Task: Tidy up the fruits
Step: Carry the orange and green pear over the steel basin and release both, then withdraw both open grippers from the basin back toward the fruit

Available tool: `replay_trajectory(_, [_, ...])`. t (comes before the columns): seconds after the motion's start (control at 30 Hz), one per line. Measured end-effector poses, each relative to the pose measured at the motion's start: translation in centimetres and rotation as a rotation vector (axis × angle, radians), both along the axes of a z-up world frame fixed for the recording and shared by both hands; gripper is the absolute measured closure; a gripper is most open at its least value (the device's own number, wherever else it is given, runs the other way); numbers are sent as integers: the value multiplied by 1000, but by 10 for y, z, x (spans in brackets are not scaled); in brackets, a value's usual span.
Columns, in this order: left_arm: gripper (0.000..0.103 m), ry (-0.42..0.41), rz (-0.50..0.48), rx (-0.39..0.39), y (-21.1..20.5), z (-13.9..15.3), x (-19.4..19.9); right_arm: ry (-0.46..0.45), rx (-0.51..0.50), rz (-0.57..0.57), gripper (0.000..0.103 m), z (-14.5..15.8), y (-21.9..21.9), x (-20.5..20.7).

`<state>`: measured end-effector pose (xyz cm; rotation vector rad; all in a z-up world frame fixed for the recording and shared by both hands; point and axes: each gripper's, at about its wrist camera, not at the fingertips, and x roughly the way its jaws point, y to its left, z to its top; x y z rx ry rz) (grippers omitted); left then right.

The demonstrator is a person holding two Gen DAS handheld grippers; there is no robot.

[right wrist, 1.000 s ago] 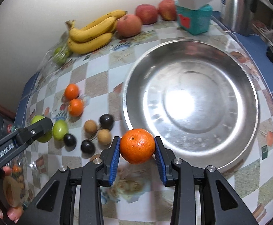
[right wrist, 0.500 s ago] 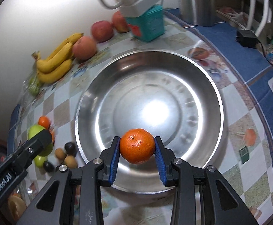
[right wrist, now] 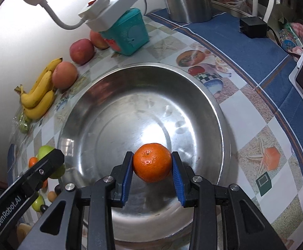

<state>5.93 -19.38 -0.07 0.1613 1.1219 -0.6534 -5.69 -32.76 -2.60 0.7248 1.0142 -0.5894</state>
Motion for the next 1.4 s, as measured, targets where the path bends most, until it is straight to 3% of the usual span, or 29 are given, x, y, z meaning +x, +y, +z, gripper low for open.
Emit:
replay_trajectory(0.97, [49, 55, 6, 32, -7, -21, 3, 68, -6, 9, 65, -14, 1, 6])
replay_trajectory(1.3, [48, 71, 16, 21, -4, -19, 4, 60, -26, 21, 59, -11, 4, 9])
replay_trajectory(1.4, [42, 51, 20, 9, -2, -12, 4, 54, -37, 21, 59, -7, 4, 9])
